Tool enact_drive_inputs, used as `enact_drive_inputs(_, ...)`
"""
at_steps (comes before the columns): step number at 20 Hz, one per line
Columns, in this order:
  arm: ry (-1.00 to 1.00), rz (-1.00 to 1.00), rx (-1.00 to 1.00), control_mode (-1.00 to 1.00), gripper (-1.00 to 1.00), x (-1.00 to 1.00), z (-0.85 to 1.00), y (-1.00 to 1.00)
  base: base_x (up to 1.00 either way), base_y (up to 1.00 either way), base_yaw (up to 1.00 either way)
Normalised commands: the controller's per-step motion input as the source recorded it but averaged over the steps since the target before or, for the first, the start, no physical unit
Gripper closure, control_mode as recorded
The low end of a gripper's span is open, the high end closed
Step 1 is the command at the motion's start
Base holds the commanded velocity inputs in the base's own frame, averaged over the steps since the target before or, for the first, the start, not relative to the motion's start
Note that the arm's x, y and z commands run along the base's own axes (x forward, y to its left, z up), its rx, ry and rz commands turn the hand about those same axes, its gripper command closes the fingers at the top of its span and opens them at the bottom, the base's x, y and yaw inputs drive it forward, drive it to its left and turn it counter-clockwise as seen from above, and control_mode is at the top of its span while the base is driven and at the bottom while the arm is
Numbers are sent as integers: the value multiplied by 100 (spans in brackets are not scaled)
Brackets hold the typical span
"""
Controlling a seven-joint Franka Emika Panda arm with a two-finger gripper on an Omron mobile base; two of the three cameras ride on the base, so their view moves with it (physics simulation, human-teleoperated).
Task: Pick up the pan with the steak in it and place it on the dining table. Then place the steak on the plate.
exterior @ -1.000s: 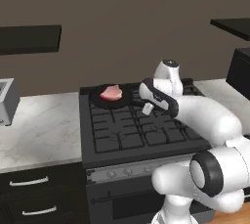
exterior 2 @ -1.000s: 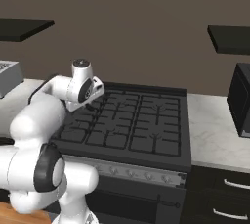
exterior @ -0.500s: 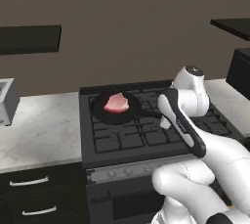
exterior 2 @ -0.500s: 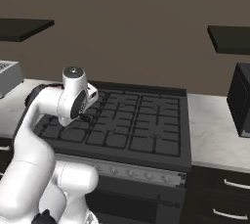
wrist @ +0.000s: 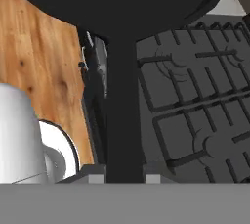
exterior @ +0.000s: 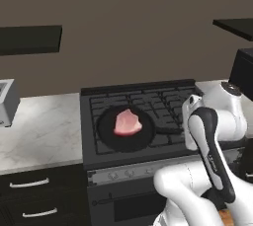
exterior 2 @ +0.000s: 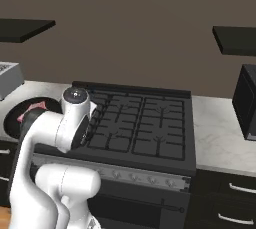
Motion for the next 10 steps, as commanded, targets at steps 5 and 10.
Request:
enact_drive_inputs(5,-3,25,0,-100,100,-77,12,-22,0,0,0)
enact_drive_inputs(10,-2,25,10,-100,100,-68,15,-19,0,0,0)
